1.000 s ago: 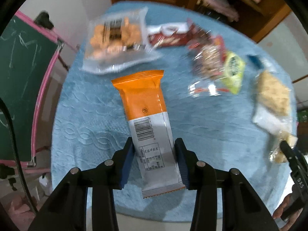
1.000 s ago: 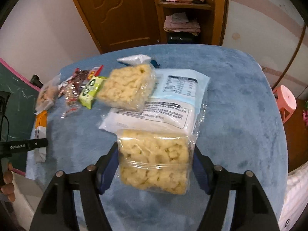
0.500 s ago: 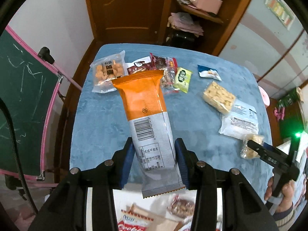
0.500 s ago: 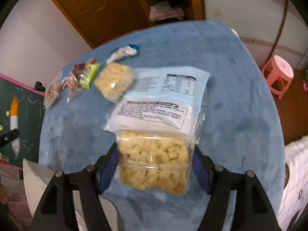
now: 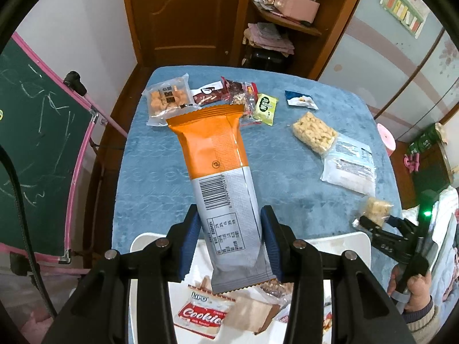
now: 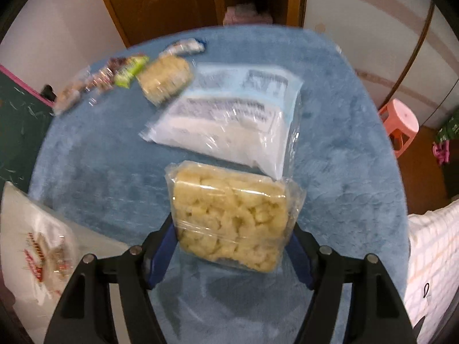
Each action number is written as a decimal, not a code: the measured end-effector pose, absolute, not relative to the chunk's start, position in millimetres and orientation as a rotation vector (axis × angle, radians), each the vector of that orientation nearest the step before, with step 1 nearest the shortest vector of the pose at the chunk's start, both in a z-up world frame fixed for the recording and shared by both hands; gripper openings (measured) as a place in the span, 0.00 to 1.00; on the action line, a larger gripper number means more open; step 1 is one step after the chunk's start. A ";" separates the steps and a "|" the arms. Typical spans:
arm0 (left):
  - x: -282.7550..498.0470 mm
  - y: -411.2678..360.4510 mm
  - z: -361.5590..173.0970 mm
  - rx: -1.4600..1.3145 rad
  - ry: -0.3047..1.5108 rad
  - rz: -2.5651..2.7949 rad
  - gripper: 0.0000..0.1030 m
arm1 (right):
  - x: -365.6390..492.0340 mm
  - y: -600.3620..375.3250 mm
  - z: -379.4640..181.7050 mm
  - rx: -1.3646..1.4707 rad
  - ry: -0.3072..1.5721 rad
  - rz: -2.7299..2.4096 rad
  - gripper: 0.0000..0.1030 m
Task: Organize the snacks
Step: 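Lift both held snacks and carry them toward the white tray, then open both tools to drop the bar and puffed snack bag into the tray, then move both tools back over the remaining snacks on the table, then grasp the puffed snack bag with left tool while right tool grasps white bag, then lift both bags and carry them over the white tray, then open both tools to drop the two bags into the tray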
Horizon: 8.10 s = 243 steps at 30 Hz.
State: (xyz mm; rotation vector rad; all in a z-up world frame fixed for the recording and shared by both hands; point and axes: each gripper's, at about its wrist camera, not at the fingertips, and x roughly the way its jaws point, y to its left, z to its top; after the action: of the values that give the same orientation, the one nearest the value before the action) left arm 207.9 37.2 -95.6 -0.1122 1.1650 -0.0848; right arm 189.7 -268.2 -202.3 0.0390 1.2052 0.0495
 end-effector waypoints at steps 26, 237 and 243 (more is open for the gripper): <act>40.9 19.8 -40.3 0.040 0.911 -0.132 0.41 | 32.7 -137.6 -18.8 -0.058 0.753 0.479 0.69; 34.3 20.1 -100.5 0.139 1.016 0.056 0.74 | 18.1 -116.4 -86.8 -0.158 0.875 0.397 0.54; 31.8 10.2 -97.9 0.176 0.984 0.053 0.84 | 15.1 -116.9 -87.0 -0.181 0.855 0.379 0.58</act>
State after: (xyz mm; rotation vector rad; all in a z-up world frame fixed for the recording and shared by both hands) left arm 31.8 10.2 -97.9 0.1762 0.9841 0.0525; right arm 15.1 -116.9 -87.0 -0.1805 0.8546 0.3791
